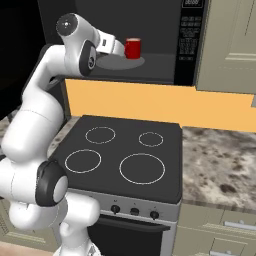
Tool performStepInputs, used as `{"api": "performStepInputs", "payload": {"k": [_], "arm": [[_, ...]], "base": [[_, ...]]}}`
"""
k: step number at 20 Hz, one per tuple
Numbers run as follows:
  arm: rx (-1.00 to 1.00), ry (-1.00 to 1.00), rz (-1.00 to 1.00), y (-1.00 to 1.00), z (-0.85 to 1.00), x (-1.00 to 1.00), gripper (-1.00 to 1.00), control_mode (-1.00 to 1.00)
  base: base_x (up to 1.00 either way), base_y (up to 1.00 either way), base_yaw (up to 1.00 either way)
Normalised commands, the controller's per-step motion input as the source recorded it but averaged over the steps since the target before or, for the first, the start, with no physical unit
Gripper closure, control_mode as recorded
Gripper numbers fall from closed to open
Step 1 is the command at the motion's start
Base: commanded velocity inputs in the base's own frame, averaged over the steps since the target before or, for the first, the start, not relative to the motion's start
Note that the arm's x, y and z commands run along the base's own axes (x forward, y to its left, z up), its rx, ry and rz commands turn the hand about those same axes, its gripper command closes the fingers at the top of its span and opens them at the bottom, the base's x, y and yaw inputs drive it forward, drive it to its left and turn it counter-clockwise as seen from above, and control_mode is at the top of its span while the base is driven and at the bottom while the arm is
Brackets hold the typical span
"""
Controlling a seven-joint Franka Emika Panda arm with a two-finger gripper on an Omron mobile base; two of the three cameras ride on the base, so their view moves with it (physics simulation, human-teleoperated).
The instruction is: Pick the cup of tea, navigate to the dining table, and place it on the saucer.
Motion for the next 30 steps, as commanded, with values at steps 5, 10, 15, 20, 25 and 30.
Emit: {"api": "performStepInputs", "payload": {"k": [5, 10, 15, 20, 25, 30], "arm": [[-0.07, 0.07, -0.07, 0.00, 0.00, 0.00, -1.00, -1.00], [-0.07, 0.02, -0.05, 0.00, -0.07, 0.07, -1.00, -1.00], [0.00, 0.00, 0.00, 0.00, -0.06, 0.35, -1.00, -1.00], [0.00, 0.00, 0.00, 0.00, -0.10, 0.29, -1.00, -1.00], [0.00, 0.00, 0.00, 0.00, -0.06, 0.30, -1.00, -1.00], [0.00, 0.00, 0.00, 0.00, -0.02, 0.31, -1.00, -1.00]], "base": [[0.00, 0.00, 0.00], [0.00, 0.00, 0.00], [0.00, 0.00, 0.00], [0.00, 0.00, 0.00], [0.00, 0.00, 0.00], [0.00, 0.00, 0.00]]}}
